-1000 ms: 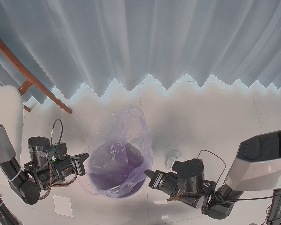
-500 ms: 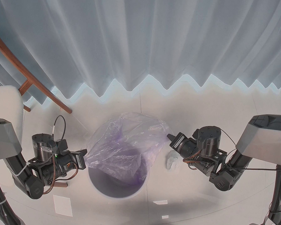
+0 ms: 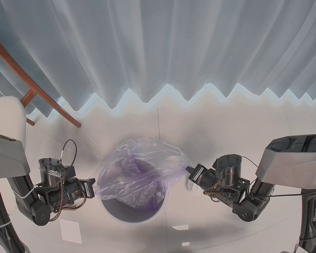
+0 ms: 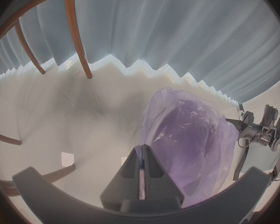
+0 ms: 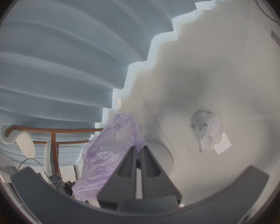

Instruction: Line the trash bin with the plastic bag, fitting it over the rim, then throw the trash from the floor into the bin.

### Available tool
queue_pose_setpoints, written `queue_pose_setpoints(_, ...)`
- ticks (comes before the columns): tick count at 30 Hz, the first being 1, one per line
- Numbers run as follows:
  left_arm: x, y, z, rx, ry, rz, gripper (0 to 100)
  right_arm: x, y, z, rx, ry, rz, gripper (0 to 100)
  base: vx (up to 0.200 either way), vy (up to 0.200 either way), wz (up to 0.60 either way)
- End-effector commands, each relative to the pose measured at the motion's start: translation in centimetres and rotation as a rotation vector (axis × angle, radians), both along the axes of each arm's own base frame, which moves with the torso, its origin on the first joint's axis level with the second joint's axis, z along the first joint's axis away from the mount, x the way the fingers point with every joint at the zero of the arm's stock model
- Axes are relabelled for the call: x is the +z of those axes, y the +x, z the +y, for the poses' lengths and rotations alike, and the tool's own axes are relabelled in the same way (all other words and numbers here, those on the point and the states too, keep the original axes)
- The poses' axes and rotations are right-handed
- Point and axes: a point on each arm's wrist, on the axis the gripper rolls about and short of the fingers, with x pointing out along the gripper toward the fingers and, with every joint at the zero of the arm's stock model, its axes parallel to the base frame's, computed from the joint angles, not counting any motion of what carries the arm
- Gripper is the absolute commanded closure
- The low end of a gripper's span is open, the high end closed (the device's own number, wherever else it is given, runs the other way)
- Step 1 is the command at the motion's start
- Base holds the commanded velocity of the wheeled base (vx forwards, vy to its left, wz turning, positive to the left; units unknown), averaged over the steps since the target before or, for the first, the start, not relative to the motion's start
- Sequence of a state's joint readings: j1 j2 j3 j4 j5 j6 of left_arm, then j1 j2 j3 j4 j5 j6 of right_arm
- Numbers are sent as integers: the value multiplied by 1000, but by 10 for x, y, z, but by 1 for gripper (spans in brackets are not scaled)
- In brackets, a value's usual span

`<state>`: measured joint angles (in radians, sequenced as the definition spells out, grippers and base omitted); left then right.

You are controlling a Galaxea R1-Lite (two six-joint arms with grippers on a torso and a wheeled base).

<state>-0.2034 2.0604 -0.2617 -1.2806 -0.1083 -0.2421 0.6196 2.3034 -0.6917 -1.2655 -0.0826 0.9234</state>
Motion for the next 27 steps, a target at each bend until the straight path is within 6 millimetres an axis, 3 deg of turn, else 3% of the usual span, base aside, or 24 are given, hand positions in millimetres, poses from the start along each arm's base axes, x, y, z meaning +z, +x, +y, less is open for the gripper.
queue_pose_setpoints(1,-5,-3,1,0,6,27,100,-11,-23,8,58,-21,35,100,0,0,0)
queue_pose_setpoints(7,-12,-3,5,14,11,57,100,-24,-42,15,111,-49,64,100,0,0,0)
queue_pose_setpoints(15,-25,-1,12,39,25,103,100,-46,-45,13,113,-112,79,100,0,0,0)
queue_pose_setpoints(21,-26,-5,12,34,35,112,100,-42,-48,9,111,-89,15,100,0,0,0)
queue_pose_setpoints(27,-25,-16,12,0,68,76,100,-40,-68,1,143,-124,4,100,0,0,0)
